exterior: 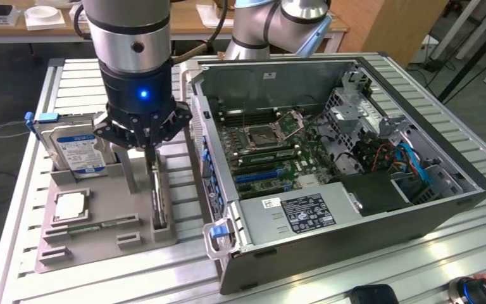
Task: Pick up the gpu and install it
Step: 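Pick up the gpu and move the gpu toward the slot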
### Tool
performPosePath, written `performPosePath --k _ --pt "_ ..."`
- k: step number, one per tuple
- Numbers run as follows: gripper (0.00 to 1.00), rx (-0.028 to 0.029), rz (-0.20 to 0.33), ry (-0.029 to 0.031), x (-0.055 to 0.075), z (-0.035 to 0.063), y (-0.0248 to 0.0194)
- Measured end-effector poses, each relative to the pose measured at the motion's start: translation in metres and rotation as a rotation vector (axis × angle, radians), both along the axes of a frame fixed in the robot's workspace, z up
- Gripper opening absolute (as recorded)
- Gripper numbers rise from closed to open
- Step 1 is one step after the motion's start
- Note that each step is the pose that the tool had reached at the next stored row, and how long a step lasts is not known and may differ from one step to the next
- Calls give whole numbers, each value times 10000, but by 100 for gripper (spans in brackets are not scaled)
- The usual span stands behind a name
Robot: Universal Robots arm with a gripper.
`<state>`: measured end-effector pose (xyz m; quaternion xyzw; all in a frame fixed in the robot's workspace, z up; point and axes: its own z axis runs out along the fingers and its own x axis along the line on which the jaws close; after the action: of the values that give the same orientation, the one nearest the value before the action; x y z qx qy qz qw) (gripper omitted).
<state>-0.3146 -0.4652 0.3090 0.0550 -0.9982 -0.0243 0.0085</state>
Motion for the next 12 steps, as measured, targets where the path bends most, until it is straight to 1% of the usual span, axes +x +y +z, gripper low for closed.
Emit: performPosePath --k 4,5,6,10,12 --pt "10 0 0 11 0 -73 0" --pt "10 16 0 10 0 -103 0" --pt "10 39 1 10 0 -111 -1" --pt "10 136 0 10 0 -116 -1" --pt "10 149 -1 7 0 -117 -1"
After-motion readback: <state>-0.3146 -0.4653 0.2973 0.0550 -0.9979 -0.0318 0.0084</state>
